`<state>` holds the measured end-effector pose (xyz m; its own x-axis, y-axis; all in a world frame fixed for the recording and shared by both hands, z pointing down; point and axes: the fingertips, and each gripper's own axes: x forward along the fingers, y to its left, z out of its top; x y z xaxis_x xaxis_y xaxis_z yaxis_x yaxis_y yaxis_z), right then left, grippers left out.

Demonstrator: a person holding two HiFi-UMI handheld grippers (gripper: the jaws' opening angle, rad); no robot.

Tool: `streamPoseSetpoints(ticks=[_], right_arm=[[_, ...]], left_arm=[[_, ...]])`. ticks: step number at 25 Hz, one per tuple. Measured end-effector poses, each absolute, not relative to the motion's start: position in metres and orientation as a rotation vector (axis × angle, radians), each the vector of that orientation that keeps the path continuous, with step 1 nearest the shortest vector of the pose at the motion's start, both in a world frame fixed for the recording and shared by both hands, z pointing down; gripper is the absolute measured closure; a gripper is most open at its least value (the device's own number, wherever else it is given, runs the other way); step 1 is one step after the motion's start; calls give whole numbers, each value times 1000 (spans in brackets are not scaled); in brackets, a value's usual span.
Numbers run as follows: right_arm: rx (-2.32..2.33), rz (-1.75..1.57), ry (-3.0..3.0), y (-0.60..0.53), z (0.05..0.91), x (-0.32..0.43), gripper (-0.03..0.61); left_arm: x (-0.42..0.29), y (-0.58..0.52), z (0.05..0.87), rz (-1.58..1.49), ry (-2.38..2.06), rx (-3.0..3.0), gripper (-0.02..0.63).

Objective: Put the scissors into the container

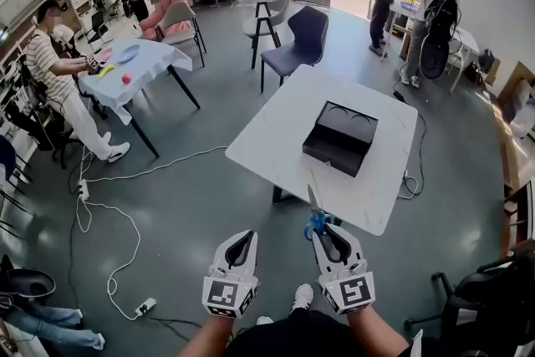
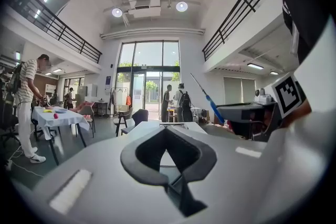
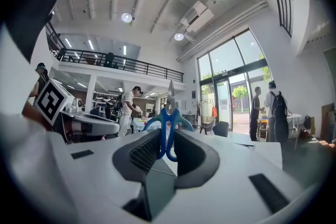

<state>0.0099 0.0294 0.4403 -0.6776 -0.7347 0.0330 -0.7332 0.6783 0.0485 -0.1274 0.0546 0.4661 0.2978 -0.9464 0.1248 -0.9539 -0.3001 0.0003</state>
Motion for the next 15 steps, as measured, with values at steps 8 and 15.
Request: streamPoseSetpoints(ticks=[8,15], right_arm=[[1197,-86,-2800,-4,443,24,492],[1185,-38,-2812,-31,460,43,492]], left_arm=[[-112,14,470,144,-1827,2456,605],[-90,-11,471,130,-1826,2438,605]])
